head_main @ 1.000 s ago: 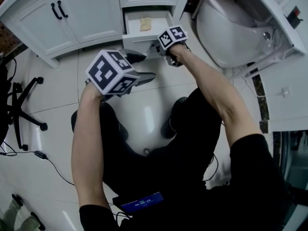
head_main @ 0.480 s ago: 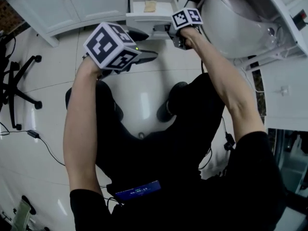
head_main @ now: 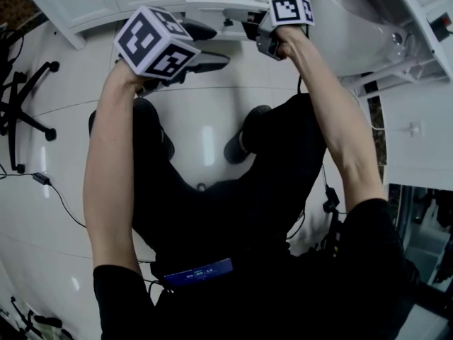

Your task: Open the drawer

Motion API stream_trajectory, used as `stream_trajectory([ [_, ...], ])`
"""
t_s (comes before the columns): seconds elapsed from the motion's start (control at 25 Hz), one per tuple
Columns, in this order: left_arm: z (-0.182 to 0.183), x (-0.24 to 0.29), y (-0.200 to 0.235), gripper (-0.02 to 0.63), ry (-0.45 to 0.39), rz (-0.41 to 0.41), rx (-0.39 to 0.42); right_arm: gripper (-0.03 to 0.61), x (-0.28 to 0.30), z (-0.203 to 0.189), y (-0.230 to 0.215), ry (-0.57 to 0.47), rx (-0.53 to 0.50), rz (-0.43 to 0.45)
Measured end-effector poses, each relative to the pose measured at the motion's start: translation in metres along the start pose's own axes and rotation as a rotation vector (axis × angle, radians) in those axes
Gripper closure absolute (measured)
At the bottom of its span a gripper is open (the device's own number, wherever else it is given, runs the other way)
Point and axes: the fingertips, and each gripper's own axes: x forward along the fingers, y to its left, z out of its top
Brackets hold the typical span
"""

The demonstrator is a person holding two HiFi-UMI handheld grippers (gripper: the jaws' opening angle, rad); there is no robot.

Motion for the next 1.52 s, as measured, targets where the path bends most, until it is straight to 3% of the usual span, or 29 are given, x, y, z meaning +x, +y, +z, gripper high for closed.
stream_trajectory([
  [0.4,-0.002,-0.001,-0.032,0.327,-0.020,-0.016,0.000,0.488,-0.032,-0.011,0.069,-0.058,-0.068,0.120],
  [0.6,-0.007,-0.001,-0.030,0.327,-0.020,-0.007,-0.015,0.488,-0.046,-0.019,0.068,-0.034,-0.189,0.077],
  [1.28,-0.006,0.001,-0.030,0.327,-0.024,-0.008,-0.009,0.492,-0.045,-0.032,0.074,0.035,-0.307,0.101],
  [1.52,-0.006,0.001,-0.032,0.327,-0.026,-0.008,-0.007,0.503,-0.044,-0.036,0.072,0.045,-0.295,0.098],
])
